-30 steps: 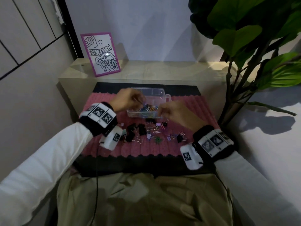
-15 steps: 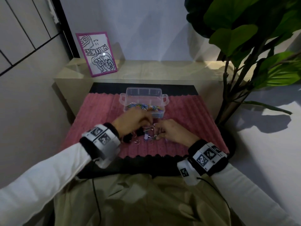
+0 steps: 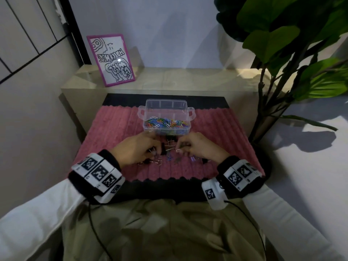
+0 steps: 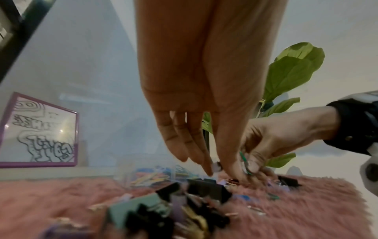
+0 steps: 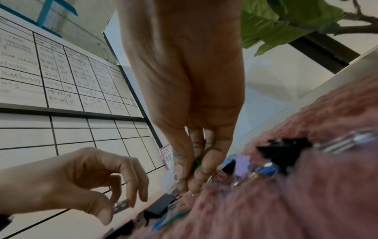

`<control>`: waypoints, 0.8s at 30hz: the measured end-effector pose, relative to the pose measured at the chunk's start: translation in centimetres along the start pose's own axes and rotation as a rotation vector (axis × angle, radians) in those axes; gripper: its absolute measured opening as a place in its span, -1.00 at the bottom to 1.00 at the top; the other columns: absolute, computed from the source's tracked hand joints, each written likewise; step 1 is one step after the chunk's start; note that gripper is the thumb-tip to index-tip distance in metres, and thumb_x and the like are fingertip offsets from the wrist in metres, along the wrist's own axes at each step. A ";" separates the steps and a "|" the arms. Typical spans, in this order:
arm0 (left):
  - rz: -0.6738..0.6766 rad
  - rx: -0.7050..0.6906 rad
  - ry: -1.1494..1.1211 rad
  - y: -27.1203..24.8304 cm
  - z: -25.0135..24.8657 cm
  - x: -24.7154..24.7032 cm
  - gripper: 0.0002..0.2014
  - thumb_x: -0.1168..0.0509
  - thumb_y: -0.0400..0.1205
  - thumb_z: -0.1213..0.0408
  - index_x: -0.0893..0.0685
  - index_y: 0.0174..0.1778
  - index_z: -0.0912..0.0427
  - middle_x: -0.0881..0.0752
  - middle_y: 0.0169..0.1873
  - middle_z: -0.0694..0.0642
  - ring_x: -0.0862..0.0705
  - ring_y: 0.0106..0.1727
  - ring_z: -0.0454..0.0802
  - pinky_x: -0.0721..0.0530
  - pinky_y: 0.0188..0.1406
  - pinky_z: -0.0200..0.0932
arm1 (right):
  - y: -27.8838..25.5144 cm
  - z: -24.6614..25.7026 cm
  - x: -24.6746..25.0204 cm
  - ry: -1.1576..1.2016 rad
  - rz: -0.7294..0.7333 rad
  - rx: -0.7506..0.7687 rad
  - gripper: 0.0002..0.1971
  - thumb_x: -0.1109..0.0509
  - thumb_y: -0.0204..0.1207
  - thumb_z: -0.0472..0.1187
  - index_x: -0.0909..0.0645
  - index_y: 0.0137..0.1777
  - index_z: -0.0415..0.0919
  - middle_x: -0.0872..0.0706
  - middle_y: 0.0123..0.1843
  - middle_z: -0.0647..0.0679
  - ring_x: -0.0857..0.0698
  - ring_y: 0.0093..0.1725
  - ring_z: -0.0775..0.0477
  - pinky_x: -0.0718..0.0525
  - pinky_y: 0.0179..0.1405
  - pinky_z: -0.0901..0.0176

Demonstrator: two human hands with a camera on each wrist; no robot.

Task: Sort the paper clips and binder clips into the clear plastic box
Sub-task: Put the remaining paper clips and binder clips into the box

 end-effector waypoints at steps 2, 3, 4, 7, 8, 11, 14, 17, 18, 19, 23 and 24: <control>0.040 0.013 0.014 -0.6 0.5 0.2 -0.76 -0.30 0.52 0.35 -0.69 0.06 -0.01 -0.59 0.16 -0.02 -0.49 0.24 -0.08 -0.60 0.16 -0.05 | 0.6 0.6 -0.8 -0.057 0.017 0.030 -0.88 -0.35 0.51 -0.41 -0.69 -0.01 -0.35 -0.71 -0.22 -0.07 -0.65 -0.22 0.02 -0.55 -0.21 0.26; 0.028 0.005 0.010 -0.7 0.4 0.4 -0.70 -0.28 0.51 0.41 -0.69 0.08 0.00 -0.60 0.19 -0.02 -0.50 0.25 -0.07 -0.59 0.18 -0.07 | 0.9 0.8 -1.1 -0.088 0.017 0.051 -0.89 -0.37 0.51 -0.37 -0.69 -0.01 -0.34 -0.73 -0.11 -0.13 -0.64 -0.14 0.00 -0.54 -0.12 0.26; -0.004 -0.007 0.003 -0.5 0.3 0.6 -0.66 -0.26 0.50 0.46 -0.69 0.10 0.01 -0.61 0.22 -0.01 -0.52 0.27 -0.06 -0.59 0.19 -0.08 | 1.1 1.0 -1.4 -0.114 0.023 0.064 -0.87 -0.39 0.51 -0.31 -0.69 0.00 -0.32 -0.73 -0.01 -0.16 -0.62 -0.07 0.02 -0.55 -0.03 0.23; -0.069 -0.007 -0.012 0.6 -0.4 1.2 -0.64 -0.20 0.51 0.53 -0.70 0.06 0.05 -0.68 0.15 0.02 -0.61 0.19 -0.03 -0.60 0.16 -0.07 | 1.3 1.3 -2.5 -0.212 0.049 0.042 -0.68 -0.44 0.45 -0.03 -0.61 0.10 -0.21 -0.60 0.10 -0.11 -0.51 0.06 0.04 -0.53 0.07 0.09; -0.072 -0.001 -0.015 1.2 -0.6 1.2 -0.67 -0.19 0.52 0.53 -0.71 0.03 0.07 -0.70 0.10 0.04 -0.63 0.14 -0.02 -0.61 0.14 -0.07 | 1.2 1.4 -2.9 -0.263 0.046 0.027 -0.62 -0.44 0.43 0.03 -0.56 0.15 -0.18 -0.56 0.12 -0.09 -0.49 0.11 0.01 -0.52 0.06 0.06; -0.087 0.030 -0.066 2.8 -1.0 1.4 -0.74 -0.20 0.52 0.52 -0.74 -0.17 0.13 -0.74 -0.06 0.08 -0.67 -0.01 -0.03 -0.61 0.09 -0.11 | 0.7 1.5 -4.0 -0.328 -0.012 0.013 -0.62 -0.41 0.46 -0.01 -0.49 0.19 -0.17 -0.48 0.10 -0.09 -0.49 0.19 -0.08 -0.48 -0.03 0.05; -0.144 0.110 -0.119 4.1 -0.4 2.6 -0.82 -0.24 0.52 0.52 -0.74 -0.16 0.24 -0.77 -0.09 0.12 -0.65 -0.09 -0.08 -0.42 -0.13 -0.42 | 0.2 1.3 -3.7 -0.211 -0.085 0.071 -0.86 -0.44 0.45 -0.22 -0.59 -0.04 -0.22 -0.50 -0.02 -0.05 -0.55 0.03 -0.05 -0.54 -0.02 0.07; -0.203 0.163 -0.136 4.8 0.7 3.9 -0.83 -0.26 0.52 0.54 -0.73 -0.10 0.29 -0.78 -0.06 0.17 -0.69 -0.04 -0.02 -0.43 -0.06 -0.40 | -0.3 0.4 -2.8 -0.101 -0.091 0.092 -0.91 -0.47 0.37 -0.41 -0.65 -0.18 -0.26 -0.60 -0.16 0.00 -0.60 -0.19 0.10 -0.58 -0.08 0.22; -0.204 0.168 -0.145 4.9 0.9 4.1 -0.83 -0.26 0.52 0.54 -0.73 -0.09 0.30 -0.78 -0.05 0.18 -0.71 -0.02 0.00 -0.46 -0.02 -0.38 | -0.4 0.1 -2.5 -0.048 -0.091 0.068 -0.91 -0.48 0.36 -0.45 -0.67 -0.20 -0.29 -0.65 -0.22 0.00 -0.64 -0.28 0.17 -0.59 -0.14 0.32; -0.207 0.170 -0.157 5.1 1.0 4.2 -0.83 -0.27 0.52 0.53 -0.73 -0.09 0.30 -0.78 -0.05 0.18 -0.71 -0.02 0.00 -0.48 0.00 -0.35 | -0.6 -0.4 -2.0 0.022 -0.101 0.039 -0.90 -0.49 0.34 -0.47 -0.69 -0.21 -0.31 -0.68 -0.30 0.02 -0.64 -0.37 0.29 -0.59 -0.23 0.43; -0.218 0.171 -0.187 5.8 0.4 4.9 -0.83 -0.27 0.53 0.50 -0.74 -0.07 0.26 -0.79 -0.08 0.15 -0.64 -0.15 -0.14 -0.55 -0.01 -0.32 | -1.3 -2.3 0.7 0.385 -0.204 -0.054 -0.89 -0.49 0.34 -0.48 -0.70 -0.25 -0.29 -0.73 -0.38 0.02 -0.70 -0.44 0.28 -0.62 -0.37 0.49; -0.160 0.152 -0.200 6.0 -0.1 4.7 -0.82 -0.27 0.53 0.51 -0.75 -0.06 0.28 -0.79 -0.07 0.16 -0.65 -0.15 -0.13 -0.58 -0.03 -0.33 | -1.5 -2.7 1.6 0.437 -0.248 -0.063 -0.90 -0.49 0.35 -0.48 -0.70 -0.25 -0.29 -0.75 -0.35 -0.02 -0.73 -0.41 0.23 -0.66 -0.33 0.44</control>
Point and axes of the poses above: each hand's wrist, its own y-axis towards the middle knuckle, its own x-axis out of the back of the hand, z = x × y, the point moved 4 cm from there along y, towards the middle knuckle
